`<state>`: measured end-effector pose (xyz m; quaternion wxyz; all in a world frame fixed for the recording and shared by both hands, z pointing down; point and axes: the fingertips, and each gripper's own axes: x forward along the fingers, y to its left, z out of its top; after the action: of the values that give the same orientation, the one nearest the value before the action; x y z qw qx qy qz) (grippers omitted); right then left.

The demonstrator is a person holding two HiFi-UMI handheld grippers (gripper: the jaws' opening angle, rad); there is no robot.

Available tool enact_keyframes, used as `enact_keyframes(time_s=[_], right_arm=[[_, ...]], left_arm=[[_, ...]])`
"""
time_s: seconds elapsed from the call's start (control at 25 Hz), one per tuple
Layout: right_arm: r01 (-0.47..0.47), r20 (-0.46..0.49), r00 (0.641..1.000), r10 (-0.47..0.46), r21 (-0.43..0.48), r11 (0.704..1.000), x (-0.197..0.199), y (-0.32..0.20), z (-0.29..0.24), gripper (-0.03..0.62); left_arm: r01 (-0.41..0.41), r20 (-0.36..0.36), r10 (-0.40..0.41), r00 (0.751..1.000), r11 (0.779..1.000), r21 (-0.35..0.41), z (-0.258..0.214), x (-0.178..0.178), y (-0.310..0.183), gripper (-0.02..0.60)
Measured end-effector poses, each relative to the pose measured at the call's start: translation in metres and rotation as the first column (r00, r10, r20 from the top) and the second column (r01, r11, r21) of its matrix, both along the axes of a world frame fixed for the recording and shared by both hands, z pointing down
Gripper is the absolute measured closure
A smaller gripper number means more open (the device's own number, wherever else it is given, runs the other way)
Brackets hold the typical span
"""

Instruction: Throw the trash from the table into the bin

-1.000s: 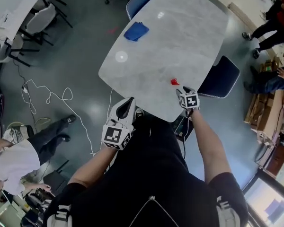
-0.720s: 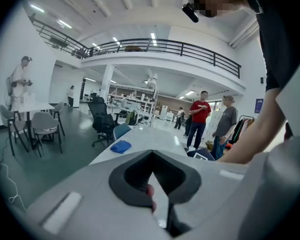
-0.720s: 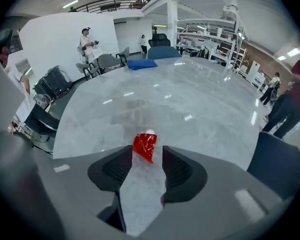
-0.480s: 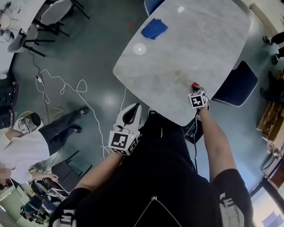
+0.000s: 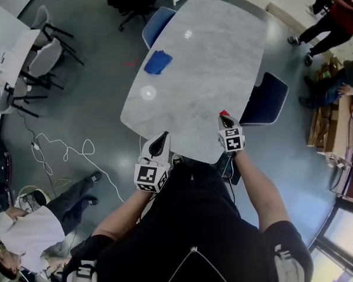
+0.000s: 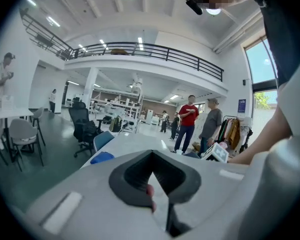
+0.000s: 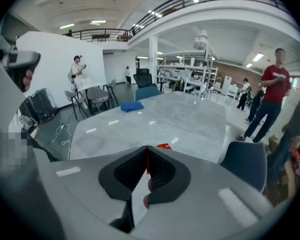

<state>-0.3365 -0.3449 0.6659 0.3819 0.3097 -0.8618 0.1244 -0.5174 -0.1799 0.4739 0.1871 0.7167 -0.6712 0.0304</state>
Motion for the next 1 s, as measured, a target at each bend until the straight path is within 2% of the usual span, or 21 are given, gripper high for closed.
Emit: enact_keyframes(time_s=[0.16,0.28,0.4,0.56,0.68,0.8,0.88,1.0], right_arm=[[-0.125,0.143,0.983,0.115,0.062,0.99,0.012,0.039,-0.079,0.565],[-0.229,0.238,0.951,0.198,0.112,0.967,0.042,0.064,-0.134,0.565],[-0.321,0.306,0.917,0.258,0.178,0.93,0.085,0.077,-0.183,0.565],[-0.419,0.4,0.862,0.311,0.218,0.882,0.166,0.107,-0.241,0.565],[-0.465,0.478,0.819,0.317,0.229,0.855,0.22,0.13,-0.278,0.565],[-0.49,0.54,0.78,0.317,0.212,0.845,0.285,0.159,-0.296,0.565],[-0.487,0.556,0.77,0.313,0.196,0.851,0.33,0.178,-0.297,0.565],[-0.462,0.56,0.773,0.299,0.172,0.87,0.396,0.205,-0.292,0.565]], left_arm=[[-0.12,0.017,0.119,0.993,0.992,0.035,0.004,0.027,-0.022,0.581],[-0.23,0.028,0.228,0.973,0.969,0.091,-0.006,0.072,-0.047,0.581],[-0.3,0.052,0.295,0.954,0.942,0.154,-0.029,0.122,-0.069,0.581],[-0.368,0.053,0.364,0.93,0.908,0.201,-0.061,0.207,-0.058,0.581],[-0.398,0.063,0.394,0.917,0.891,0.218,-0.079,0.268,-0.038,0.581],[-0.408,0.085,0.399,0.913,0.881,0.24,-0.093,0.336,-0.014,0.581],[-0.392,0.085,0.383,0.92,0.885,0.25,-0.097,0.381,0.004,0.581],[-0.338,0.074,0.33,0.941,0.909,0.244,-0.095,0.438,0.041,0.581]])
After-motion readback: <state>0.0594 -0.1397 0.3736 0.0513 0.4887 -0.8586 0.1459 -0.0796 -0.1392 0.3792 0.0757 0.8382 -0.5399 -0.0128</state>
